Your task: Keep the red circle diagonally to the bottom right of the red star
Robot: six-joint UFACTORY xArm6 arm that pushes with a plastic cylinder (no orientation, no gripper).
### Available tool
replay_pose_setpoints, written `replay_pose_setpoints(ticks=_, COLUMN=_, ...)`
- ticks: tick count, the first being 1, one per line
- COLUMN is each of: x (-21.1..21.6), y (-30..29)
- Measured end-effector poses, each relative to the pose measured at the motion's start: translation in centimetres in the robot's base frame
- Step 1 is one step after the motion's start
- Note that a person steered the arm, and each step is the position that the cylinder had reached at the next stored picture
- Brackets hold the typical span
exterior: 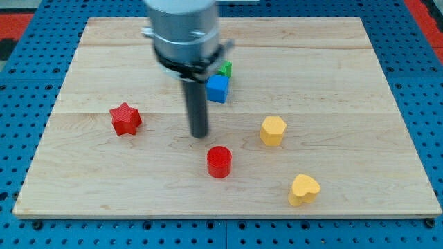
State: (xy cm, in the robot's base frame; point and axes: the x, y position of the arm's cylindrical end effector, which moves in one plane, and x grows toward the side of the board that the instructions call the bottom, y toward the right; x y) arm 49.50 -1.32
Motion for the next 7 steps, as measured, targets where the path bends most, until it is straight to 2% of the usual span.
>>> replay_pose_setpoints(ticks=1, x=1.6, y=1.4)
replay_pose_setpoints(ticks=2, x=1.9, y=5.9)
replay_pose_setpoints(ticks=3, x=4.0, y=5.9)
replay_pose_setpoints(ticks=4, x=4.9, y=0.1)
replay_pose_setpoints(ticks=5, x=2.6, y=-4.9)
replay_pose_setpoints(ticks=6, x=2.2, y=-7.1)
replay_pose_setpoints(ticks=7, x=3.8, y=-2.0)
